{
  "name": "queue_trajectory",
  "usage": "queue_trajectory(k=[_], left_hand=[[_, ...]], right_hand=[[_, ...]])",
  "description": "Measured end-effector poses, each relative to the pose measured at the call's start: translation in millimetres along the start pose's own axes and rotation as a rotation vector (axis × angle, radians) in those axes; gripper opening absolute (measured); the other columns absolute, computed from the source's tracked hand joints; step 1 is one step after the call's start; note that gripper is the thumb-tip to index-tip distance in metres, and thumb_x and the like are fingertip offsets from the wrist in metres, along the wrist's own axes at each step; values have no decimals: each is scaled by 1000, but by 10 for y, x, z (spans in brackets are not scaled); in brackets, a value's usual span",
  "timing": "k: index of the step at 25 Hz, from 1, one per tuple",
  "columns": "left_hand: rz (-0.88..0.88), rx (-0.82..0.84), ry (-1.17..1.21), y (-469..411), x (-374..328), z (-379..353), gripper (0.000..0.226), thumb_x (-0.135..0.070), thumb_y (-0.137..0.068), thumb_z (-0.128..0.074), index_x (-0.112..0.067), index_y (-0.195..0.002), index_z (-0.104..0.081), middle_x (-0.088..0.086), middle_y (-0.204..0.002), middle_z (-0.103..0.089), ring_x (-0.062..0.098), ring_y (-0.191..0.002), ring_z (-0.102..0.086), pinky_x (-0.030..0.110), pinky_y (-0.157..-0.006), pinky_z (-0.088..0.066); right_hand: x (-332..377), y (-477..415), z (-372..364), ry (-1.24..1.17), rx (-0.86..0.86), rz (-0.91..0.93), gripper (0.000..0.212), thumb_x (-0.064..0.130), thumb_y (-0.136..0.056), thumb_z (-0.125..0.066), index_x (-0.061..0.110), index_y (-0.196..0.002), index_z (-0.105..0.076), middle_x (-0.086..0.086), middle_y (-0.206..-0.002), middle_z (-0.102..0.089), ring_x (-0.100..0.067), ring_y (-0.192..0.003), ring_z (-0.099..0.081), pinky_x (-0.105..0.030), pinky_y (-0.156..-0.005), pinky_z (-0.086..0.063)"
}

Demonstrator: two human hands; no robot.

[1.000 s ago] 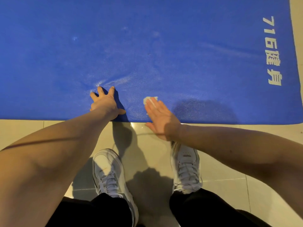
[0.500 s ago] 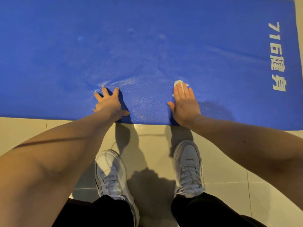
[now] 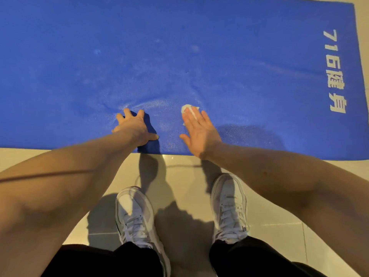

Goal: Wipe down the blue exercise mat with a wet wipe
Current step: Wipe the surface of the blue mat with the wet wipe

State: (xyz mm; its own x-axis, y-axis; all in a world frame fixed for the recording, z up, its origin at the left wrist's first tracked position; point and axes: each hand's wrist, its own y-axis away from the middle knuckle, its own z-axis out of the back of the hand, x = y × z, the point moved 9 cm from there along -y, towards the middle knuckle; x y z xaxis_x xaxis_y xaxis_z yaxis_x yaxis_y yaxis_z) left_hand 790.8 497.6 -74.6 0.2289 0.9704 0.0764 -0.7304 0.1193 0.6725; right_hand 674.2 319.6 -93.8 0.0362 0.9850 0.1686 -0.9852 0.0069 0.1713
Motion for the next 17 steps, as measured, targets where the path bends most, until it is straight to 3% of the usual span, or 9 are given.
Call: queue_trajectory(k=[3, 6, 8, 13, 15, 17], left_hand=[[-2, -77, -48, -47, -85, 199, 92, -68, -78, -72, -19, -147, -34, 8, -153, -16, 38, -140, -17, 59, -100, -46], [-9, -123, -11, -128, -127, 254, 90, -59, -80, -77, -14, -145, -34, 6, -160, -10, 38, -147, -10, 62, -106, -40], [-14, -109, 15, -195, -92, 194, 99, -56, -77, -80, -22, -151, -24, 4, -162, -5, 38, -150, -3, 65, -106, -38], [-22, -95, 45, -257, -34, 120, 112, -61, -76, -79, -35, -158, -7, 2, -162, -2, 37, -149, -3, 61, -102, -44], [-19, -98, 27, -250, -42, 128, 111, -61, -76, -79, -36, -158, -8, 2, -162, -2, 37, -148, -4, 60, -102, -45], [-19, -88, 42, -258, -46, 132, 111, -60, -75, -80, -36, -158, -9, 2, -162, -2, 38, -148, -3, 62, -101, -45]], right_hand=[[-517, 16, 37, 79, 54, -218, 76, 56, -99, -39, 9, -156, -25, -9, -164, -21, -39, -150, -16, -60, -120, -10], [-483, -55, 31, 71, 103, -380, 80, 62, -98, -27, 11, -159, -12, -11, -165, -11, -46, -150, -4, -60, -119, -2], [-215, -158, 2, 30, 105, -328, 80, 62, -99, -23, 11, -159, -8, -12, -166, -6, -46, -150, 2, -57, -121, 1], [498, -419, -54, -26, 77, 28, 79, 57, -100, -29, 8, -159, -10, -9, -166, -8, -37, -152, 0, -51, -124, -6], [330, -428, -7, -23, 21, 46, 77, 56, -100, -30, 8, -158, -15, -6, -166, -13, -32, -153, -5, -50, -123, -11], [-91, -405, 73, -55, -24, -65, 76, 53, -98, -37, 9, -157, -19, -7, -165, -17, -32, -152, -11, -51, -122, -14]])
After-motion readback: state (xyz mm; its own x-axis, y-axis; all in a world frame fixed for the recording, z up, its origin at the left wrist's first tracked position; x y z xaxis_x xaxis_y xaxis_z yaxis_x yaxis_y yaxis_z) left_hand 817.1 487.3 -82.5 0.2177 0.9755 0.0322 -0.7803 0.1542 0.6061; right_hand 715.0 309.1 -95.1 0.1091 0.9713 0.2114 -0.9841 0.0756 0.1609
